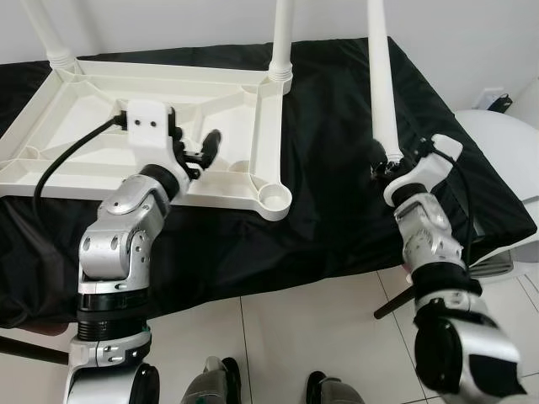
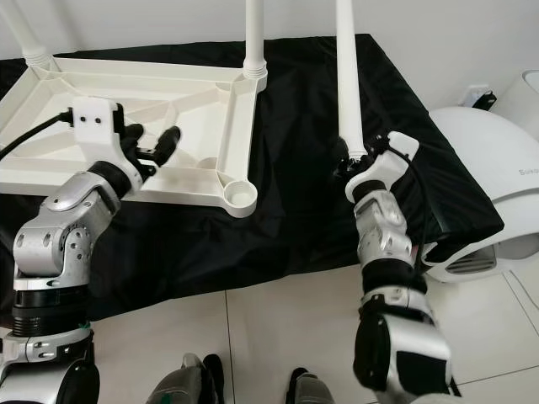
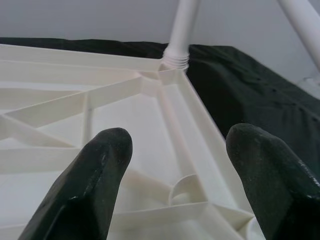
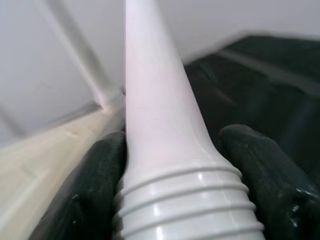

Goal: Building children table

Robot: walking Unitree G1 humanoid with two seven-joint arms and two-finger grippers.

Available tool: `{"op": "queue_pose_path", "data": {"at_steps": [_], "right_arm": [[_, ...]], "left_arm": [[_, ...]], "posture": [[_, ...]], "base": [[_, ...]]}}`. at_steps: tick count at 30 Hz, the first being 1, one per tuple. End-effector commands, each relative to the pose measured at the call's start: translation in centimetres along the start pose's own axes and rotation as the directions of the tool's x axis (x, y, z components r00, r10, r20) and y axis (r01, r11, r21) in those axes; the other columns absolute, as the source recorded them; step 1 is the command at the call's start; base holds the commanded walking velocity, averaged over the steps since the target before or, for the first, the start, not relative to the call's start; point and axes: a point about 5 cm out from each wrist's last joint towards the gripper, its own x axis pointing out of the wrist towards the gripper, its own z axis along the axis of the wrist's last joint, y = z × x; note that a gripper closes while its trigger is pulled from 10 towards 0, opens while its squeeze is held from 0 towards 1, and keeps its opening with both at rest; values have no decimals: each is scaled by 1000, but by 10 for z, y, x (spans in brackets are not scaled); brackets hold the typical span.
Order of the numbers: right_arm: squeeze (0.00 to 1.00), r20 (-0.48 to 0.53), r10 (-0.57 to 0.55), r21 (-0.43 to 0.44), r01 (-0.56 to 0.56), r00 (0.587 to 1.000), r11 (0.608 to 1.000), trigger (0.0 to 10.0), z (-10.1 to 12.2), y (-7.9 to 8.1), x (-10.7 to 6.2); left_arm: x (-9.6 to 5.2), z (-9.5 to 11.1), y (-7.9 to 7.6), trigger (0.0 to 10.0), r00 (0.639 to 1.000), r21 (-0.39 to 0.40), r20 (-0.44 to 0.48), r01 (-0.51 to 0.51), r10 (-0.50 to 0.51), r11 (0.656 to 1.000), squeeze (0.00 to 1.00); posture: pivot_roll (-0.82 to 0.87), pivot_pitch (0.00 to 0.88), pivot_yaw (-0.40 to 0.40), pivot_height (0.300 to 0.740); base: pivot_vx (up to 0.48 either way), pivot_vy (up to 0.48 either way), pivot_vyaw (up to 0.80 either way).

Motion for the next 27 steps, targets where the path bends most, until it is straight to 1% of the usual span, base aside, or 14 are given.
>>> {"op": "queue_pose_path", "data": {"at_steps": [1, 4, 5, 8, 11, 12, 13, 14, 16, 20, 22, 24, 26, 27], "right_arm": [[0, 66, 65, -9, -65, 996, 998, 10000, 10, 9, 1], [0, 127, 155, 24, -159, 980, 987, 10000, 17, 23, 0], [0, 143, 178, 25, -183, 974, 983, 10000, 20, 26, -1], [0, 158, 209, 20, -215, 965, 976, 10000, 22, 30, -2], [0, 165, 228, 31, -236, 960, 971, 10000, 23, 33, -3], [0, 165, 228, 31, -236, 960, 971, 10000, 23, 33, -3], [0, 159, 279, 29, -287, 947, 957, 10000, 22, 39, -4], [0, 159, 279, 29, -287, 947, 957, 10000, 22, 39, -4], [0, 144, 332, 24, -338, 932, 941, 10000, 20, 45, -7], [0, 121, 380, 24, -385, 917, 922, 10000, 17, 51, -10], [0, 89, 444, 34, -448, 892, 893, 10000, 12, 57, -13], [0, 89, 444, 34, -448, 892, 893, 10000, 12, 57, -13], [0, 64, 490, 37, -493, 869, 869, 10000, 9, 61, -15], [0, 64, 490, 37, -493, 869, 869, 10000, 9, 61, -15]], "left_arm": [[1, 0, -14, 10000, 973, -18, -7, 231, -231, 973, 0], [3, 4, -23, 10000, 950, -107, 12, 311, -312, 944, 0], [3, 6, -26, 10000, 939, -119, 22, 343, -343, 932, 0], [1, 9, -34, 10000, 912, -132, 35, 411, -410, 902, 0], [-4, 10, -44, 10000, 867, -149, 39, 497, -497, 855, 0], [-4, 10, -44, 10000, 867, -149, 39, 497, -497, 855, 0], [-6, 10, -52, 10000, 838, -166, 35, 542, -544, 824, 0], [-6, 10, -52, 10000, 838, -166, 35, 542, -544, 824, 0], [-6, 13, -58, 10000, 818, -199, 52, 571, -573, 797, 0], [-5, 18, -61, 10000, 804, -222, 65, 589, -591, 777, 0], [-1, 25, -61, 10000, 796, -252, 74, 597, -600, 762, 0], [-1, 25, -61, 10000, 796, -252, 74, 597, -600, 762, 0], [5, 31, -59, 10000, 798, -276, 75, 593, -598, 757, 0], [5, 31, -59, 10000, 798, -276, 75, 593, -598, 757, 0]], "posture": [[18, 101, 0, 740], [19, 87, 3, 740], [19, 85, 4, 740], [19, 82, 4, 740], [20, 79, 2, 740], [20, 79, 2, 740], [21, 76, 1, 740], [21, 76, 1, 740], [25, 75, -1, 740], [30, 77, -4, 740], [33, 78, -7, 740], [33, 78, -7, 740], [33, 75, -7, 740], [33, 75, -7, 740]], "base": [[0, 0, 0], [0, 0, 0], [0, 0, 0], [0, 0, 0], [0, 0, 0], [0, 0, 0], [0, 0, 0], [0, 0, 0], [0, 0, 0], [0, 0, 0], [0, 0, 0], [0, 0, 0], [0, 0, 0], [0, 0, 0]]}}
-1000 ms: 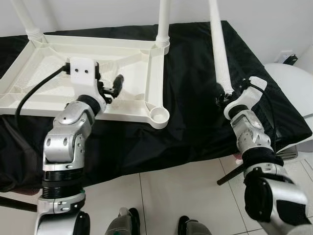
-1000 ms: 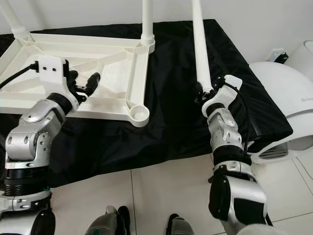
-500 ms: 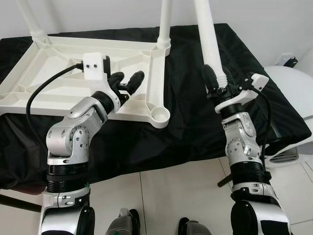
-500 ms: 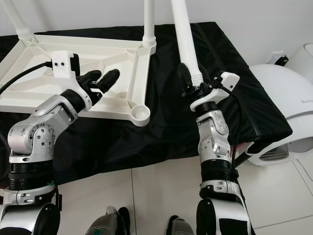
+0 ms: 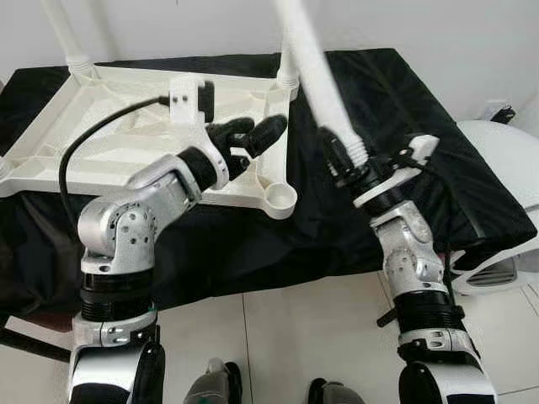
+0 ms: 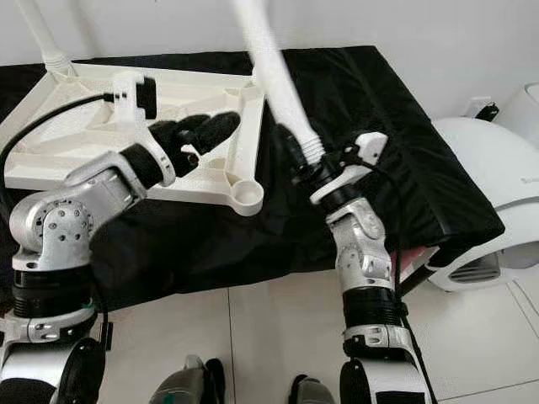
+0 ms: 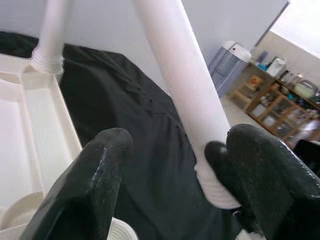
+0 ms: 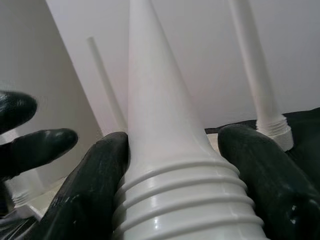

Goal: Building children table

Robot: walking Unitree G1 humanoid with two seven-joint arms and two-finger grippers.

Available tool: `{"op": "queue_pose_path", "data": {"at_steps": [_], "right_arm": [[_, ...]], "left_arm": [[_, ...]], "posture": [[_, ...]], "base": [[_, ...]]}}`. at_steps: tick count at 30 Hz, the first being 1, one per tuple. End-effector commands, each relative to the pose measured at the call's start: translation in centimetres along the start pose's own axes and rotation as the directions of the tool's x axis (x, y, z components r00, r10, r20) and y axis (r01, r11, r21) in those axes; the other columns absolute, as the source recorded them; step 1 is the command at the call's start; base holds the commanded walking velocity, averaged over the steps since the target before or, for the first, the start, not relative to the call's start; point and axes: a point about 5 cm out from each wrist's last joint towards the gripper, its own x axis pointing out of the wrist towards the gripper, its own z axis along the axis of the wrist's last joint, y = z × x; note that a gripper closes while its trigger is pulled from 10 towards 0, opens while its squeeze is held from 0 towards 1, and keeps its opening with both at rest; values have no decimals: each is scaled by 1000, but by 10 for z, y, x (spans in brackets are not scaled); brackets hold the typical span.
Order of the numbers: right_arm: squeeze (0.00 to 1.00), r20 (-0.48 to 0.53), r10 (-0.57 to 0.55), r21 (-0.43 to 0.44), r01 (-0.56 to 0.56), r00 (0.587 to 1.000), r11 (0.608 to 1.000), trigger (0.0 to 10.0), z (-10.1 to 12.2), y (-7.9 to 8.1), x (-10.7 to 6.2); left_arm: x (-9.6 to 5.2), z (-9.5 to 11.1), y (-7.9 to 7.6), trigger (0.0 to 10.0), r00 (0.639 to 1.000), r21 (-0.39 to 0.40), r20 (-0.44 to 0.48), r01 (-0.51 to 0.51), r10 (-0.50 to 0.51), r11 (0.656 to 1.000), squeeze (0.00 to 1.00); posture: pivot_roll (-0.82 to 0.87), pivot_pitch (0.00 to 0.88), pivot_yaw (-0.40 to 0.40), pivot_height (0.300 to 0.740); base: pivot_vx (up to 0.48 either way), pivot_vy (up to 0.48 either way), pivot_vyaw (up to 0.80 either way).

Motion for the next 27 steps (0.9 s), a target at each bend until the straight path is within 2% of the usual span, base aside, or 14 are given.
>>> {"op": "queue_pose_path", "data": {"at_steps": [1, 6, 10, 27], "right_arm": [[0, -3, 45, 2, -45, 999, 999, 10000, 1, 3, -2], [0, -20, 78, 3, -78, 997, 997, 10000, 0, 6, -3], [0, -44, 130, 14, -130, 991, 991, 10000, -1, 11, -5], [0, -88, 228, 46, -225, 970, 973, 10000, -7, 25, -10]], "left_arm": [[1, 5, -10, 10000, 969, -11, -7, 247, -247, 969, 0], [6, 14, -9, 10000, 968, -43, 12, 249, -249, 967, 0], [12, 17, -4, 10000, 973, -123, 8, 229, -229, 966, 0], [23, 40, 21, 10000, 995, -215, 57, 94, -84, 972, 0]], "posture": [[33, 74, -7, 740], [28, 70, -7, 740], [23, 69, -3, 740], [24, 64, 0, 740]], "base": [[0, 0, 0], [0, 0, 0], [0, 0, 0], [0, 0, 0]]}}
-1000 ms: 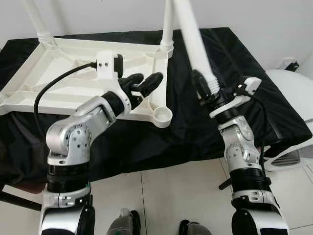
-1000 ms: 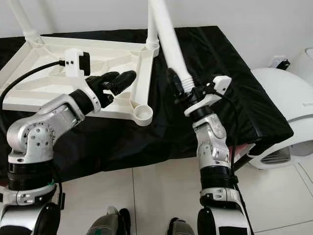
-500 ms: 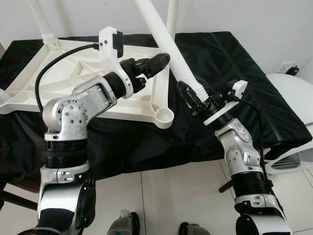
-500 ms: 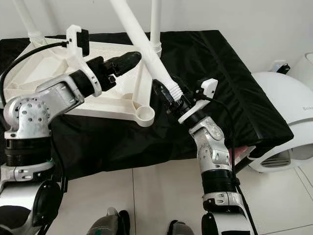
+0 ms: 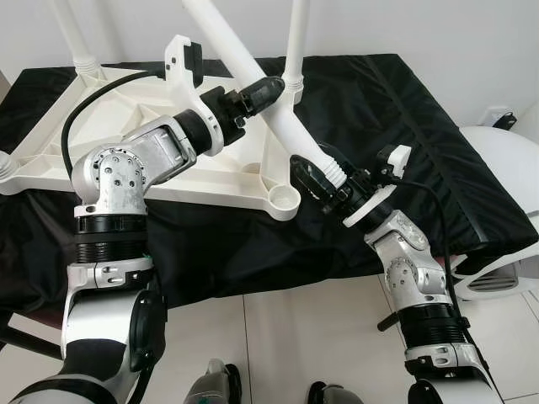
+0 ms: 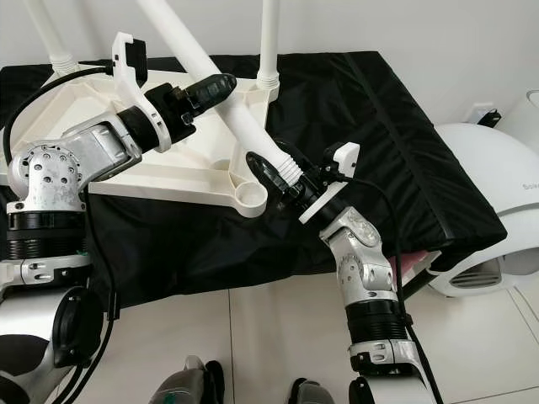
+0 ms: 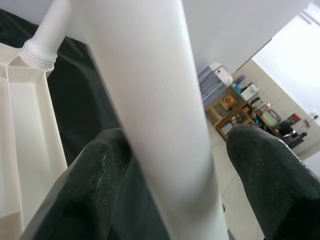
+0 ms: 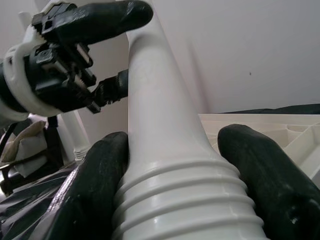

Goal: Building children table

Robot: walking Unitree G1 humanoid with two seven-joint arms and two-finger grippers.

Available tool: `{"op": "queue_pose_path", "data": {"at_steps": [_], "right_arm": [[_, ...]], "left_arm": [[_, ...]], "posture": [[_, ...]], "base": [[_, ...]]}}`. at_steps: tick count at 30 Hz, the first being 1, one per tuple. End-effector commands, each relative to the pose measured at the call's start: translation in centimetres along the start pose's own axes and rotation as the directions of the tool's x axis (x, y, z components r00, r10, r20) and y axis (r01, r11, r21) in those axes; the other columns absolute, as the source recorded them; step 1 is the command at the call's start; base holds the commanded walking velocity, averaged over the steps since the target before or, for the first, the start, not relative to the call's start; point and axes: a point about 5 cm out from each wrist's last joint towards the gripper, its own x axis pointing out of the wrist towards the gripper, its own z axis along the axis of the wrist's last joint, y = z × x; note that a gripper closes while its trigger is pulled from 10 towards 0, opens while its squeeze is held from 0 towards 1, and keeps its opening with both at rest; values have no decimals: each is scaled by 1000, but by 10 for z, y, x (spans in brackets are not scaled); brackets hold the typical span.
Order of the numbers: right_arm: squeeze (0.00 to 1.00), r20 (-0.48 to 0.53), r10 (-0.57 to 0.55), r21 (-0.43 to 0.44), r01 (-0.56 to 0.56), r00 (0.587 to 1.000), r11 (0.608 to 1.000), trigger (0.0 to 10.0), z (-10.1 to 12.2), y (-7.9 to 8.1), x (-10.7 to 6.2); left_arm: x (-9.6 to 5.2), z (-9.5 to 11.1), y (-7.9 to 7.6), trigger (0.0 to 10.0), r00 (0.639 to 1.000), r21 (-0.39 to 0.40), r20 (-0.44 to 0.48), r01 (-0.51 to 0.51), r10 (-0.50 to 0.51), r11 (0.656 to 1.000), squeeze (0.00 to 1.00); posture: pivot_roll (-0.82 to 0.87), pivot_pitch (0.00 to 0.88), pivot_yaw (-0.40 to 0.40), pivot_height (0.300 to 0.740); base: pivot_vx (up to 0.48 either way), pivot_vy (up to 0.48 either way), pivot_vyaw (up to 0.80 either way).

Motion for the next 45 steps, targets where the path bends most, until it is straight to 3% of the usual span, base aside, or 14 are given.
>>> {"op": "queue_pose_path", "data": {"at_steps": [1, 9, 17, 18, 21, 22, 41, 42, 44, 45], "right_arm": [[0, 7, 30, 2, -30, 1000, 1000, 10000, 1, 4, -1], [0, -7, 39, -1, -39, 999, 999, 10000, 0, 7, -3], [0, -21, 35, -7, -35, 999, 999, 10000, -2, 7, -5], [0, -22, 34, -7, -34, 999, 999, 10000, -2, 7, -5], [0, -22, 33, -6, -33, 999, 999, 10000, -2, 7, -5], [0, -23, 33, -7, -33, 999, 999, 10000, -2, 7, -5], [0, -46, 7, -27, -9, 999, 1000, 10000, -4, 7, -6], [47, -53, 6, -18, -7, 999, 1000, 10000, -4, 6, -7], [47, -55, 6, -11, -7, 998, 1000, 10000, -5, 5, -7], [1000, -48, -8, 6, 8, 999, 1000, 10000, -3, 3, -7]], "left_arm": [[1, 8, -3, 10000, 999, 4, 23, 49, -49, 999, 0], [3, 19, 8, 10000, 997, -52, 72, -36, 40, 998, 0], [1, 25, 12, 10000, 995, -74, 86, -46, 52, 996, 0], [1, 25, 12, 7922, 995, -73, 85, -44, 50, 996, 0], [1, 25, 11, 7922, 995, -69, 84, -43, 49, 997, 0], [1, 25, 11, 0, 995, -69, 88, -42, 49, 997, 0], [-2, 12, -1, 0, 998, -79, 56, 4, 0, 997, 0], [-2, 12, -2, 0, 999, -72, 52, 4, 0, 997, 0], [-2, 13, -2, 0, 999, -68, 50, 3, 1, 998, 0], [-2, 14, -4, 10000, 999, -44, 39, 2, -1, 999, 0]], "posture": [[24, 64, 2, 740], [24, 66, 4, 740], [30, 70, 3, 740], [30, 70, 3, 740], [32, 74, 2, 740], [32, 76, 2, 740], [40, 103, 0, 740], [40, 104, -2, 740], [40, 104, -2, 740], [39, 105, -4, 740]], "base": [[0, 0, 0], [0, 0, 0], [0, 0, 0], [0, 0, 0], [0, 0, 0], [0, 0, 0], [0, 0, 0], [0, 0, 0], [0, 0, 0], [0, 0, 0]]}}
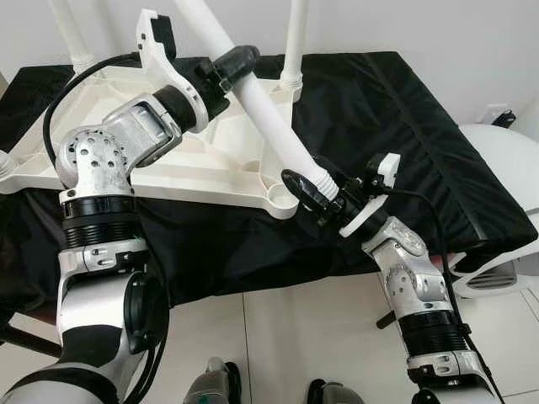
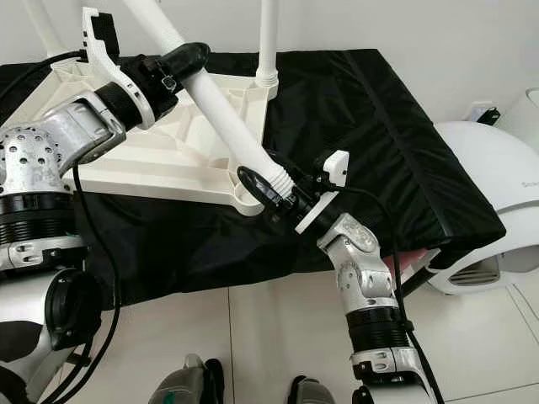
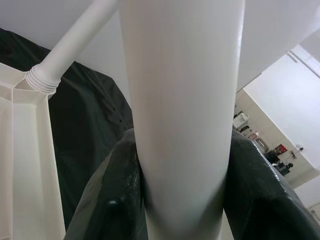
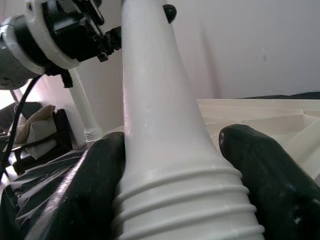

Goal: Building children table

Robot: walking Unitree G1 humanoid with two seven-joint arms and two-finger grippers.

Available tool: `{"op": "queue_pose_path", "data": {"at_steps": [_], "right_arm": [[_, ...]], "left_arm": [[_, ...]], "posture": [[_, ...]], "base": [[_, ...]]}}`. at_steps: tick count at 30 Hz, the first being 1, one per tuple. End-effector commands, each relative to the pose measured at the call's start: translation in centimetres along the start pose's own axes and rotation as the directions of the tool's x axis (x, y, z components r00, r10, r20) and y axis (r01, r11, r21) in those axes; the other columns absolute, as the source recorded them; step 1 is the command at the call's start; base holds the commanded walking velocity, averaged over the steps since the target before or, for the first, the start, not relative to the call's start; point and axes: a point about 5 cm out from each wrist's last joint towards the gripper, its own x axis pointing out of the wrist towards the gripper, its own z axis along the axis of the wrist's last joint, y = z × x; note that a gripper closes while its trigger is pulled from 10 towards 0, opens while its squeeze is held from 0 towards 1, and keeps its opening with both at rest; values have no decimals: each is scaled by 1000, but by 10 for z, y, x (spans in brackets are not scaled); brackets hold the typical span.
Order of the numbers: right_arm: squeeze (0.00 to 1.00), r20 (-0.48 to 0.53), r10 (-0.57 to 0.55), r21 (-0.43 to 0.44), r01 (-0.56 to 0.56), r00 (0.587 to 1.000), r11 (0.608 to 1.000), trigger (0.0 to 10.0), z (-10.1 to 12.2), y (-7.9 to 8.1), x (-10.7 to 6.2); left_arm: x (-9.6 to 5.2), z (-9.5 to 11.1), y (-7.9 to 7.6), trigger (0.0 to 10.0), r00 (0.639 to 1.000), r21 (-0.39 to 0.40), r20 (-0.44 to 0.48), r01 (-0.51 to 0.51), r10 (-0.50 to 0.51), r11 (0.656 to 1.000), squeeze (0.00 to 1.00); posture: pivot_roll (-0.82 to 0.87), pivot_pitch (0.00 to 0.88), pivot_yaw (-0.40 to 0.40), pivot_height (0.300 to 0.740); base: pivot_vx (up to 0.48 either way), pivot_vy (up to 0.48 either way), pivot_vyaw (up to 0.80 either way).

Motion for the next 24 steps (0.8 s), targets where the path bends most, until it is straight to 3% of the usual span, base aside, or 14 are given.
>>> {"op": "queue_pose_path", "data": {"at_steps": [1, 8, 9, 10, 15, 19, 24], "right_arm": [[1000, 8, -14, 7, 14, 1000, 1000, 10000, 4, -2, -1], [1000, -3, -66, -21, 66, 998, 998, 10000, 9, -10, -1], [929, -14, -76, -28, 75, 997, 997, 10000, 9, -11, 0], [0, -31, -81, -40, 80, 996, 996, 10000, 10, -12, 1], [0, -90, -79, -94, 70, 993, 993, 10000, 14, -13, 7], [0, -194, -8, -183, -28, 981, 983, 10000, 25, -12, 16], [0, -215, 34, -199, -78, 976, 977, 10000, 29, -9, 19]], "left_arm": [[0, -4, -4, 10000, 999, 23, -37, 15, -14, 1000, 0], [0, -5, -23, 10000, 994, 151, -64, 97, -88, 984, 0], [1, -5, -25, 10000, 993, 170, -70, 105, -94, 980, 0], [1, -5, -29, 10000, 992, 194, -74, 116, -104, 974, 0], [3, -6, -38, 10000, 989, 276, -94, 140, -118, 951, 0], [6, -21, -42, 10000, 984, 411, -153, 153, -97, 899, 0], [8, -25, -40, 10000, 984, 424, -157, 149, -90, 893, 0]], "posture": [[39, 105, -4, 740], [32, 110, -6, 740], [32, 111, -7, 740], [30, 114, -8, 740], [29, 117, -13, 740], [27, 117, -21, 740], [28, 116, -28, 740]], "base": [[0, 0, 0], [0, 0, 0], [0, 0, 0], [0, 0, 0], [0, 0, 0], [0, 0, 0], [0, 0, 0]]}}
